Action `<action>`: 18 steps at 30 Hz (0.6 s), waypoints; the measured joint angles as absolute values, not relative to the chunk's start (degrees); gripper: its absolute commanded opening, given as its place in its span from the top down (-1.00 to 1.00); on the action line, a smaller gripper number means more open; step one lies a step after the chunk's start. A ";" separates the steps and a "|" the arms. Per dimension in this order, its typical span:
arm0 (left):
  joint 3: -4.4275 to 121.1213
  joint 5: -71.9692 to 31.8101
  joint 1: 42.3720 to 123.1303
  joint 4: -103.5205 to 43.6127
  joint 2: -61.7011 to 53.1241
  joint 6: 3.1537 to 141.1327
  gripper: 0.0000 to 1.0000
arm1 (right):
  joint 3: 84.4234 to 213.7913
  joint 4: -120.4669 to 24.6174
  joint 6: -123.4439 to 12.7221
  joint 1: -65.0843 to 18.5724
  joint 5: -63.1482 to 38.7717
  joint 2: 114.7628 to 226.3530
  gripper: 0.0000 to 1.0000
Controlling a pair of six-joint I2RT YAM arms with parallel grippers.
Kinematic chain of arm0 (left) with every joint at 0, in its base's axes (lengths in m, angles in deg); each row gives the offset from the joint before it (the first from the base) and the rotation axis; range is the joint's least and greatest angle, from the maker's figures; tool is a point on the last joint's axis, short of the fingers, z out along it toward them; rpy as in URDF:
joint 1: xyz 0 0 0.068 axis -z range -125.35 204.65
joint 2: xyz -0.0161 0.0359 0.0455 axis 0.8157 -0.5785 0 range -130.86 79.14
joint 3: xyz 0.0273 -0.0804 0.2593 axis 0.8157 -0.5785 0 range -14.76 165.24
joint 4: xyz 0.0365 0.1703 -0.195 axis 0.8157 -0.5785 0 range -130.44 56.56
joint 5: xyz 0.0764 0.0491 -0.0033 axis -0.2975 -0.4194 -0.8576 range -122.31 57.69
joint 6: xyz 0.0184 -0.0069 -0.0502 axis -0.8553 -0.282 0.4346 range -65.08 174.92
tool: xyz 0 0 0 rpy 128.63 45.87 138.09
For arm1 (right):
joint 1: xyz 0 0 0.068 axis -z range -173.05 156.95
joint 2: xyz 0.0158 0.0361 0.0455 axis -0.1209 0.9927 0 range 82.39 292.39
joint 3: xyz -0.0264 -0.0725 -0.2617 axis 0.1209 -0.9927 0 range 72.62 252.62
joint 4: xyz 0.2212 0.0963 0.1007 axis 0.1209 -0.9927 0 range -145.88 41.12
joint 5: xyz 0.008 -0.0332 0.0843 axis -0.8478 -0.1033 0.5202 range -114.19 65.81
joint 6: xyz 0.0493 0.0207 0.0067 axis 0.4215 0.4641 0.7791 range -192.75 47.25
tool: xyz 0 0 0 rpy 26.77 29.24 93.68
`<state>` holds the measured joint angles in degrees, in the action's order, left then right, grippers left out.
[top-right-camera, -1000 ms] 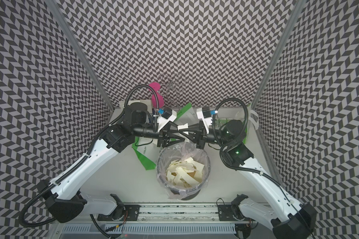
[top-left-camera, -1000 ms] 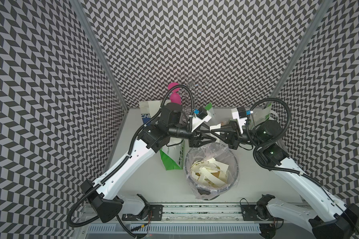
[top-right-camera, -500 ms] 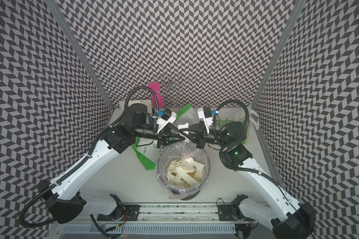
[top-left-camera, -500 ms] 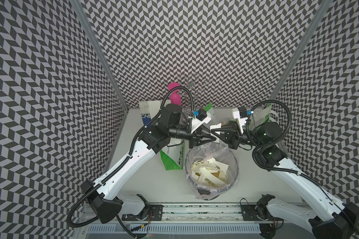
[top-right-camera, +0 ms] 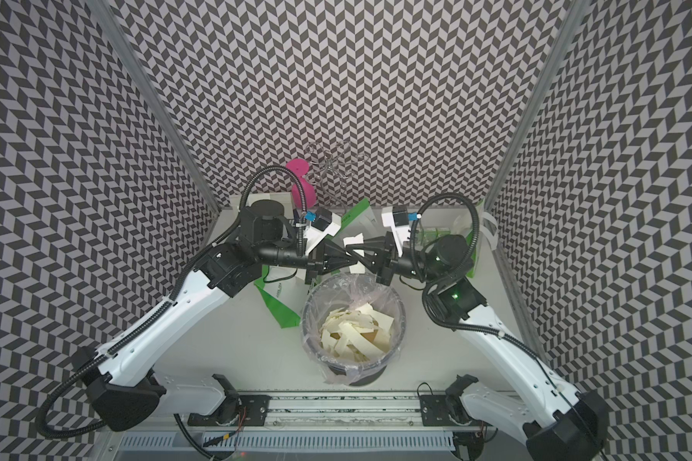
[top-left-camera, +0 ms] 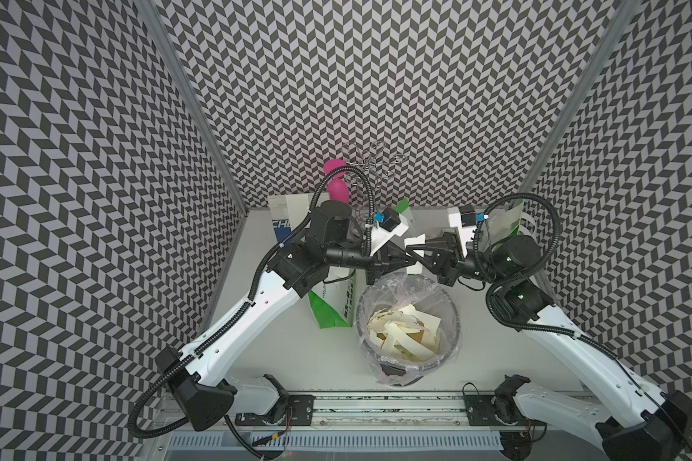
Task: Shred takeout receipts and throw away
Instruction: Shred the takeout receipt.
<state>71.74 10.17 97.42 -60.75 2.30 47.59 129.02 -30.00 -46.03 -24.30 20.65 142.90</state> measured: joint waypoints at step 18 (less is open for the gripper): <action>75.19 -29.89 117.17 -65.34 3.94 35.87 1.00 | 131.29 -40.19 -57.17 -34.61 -10.93 138.05 1.00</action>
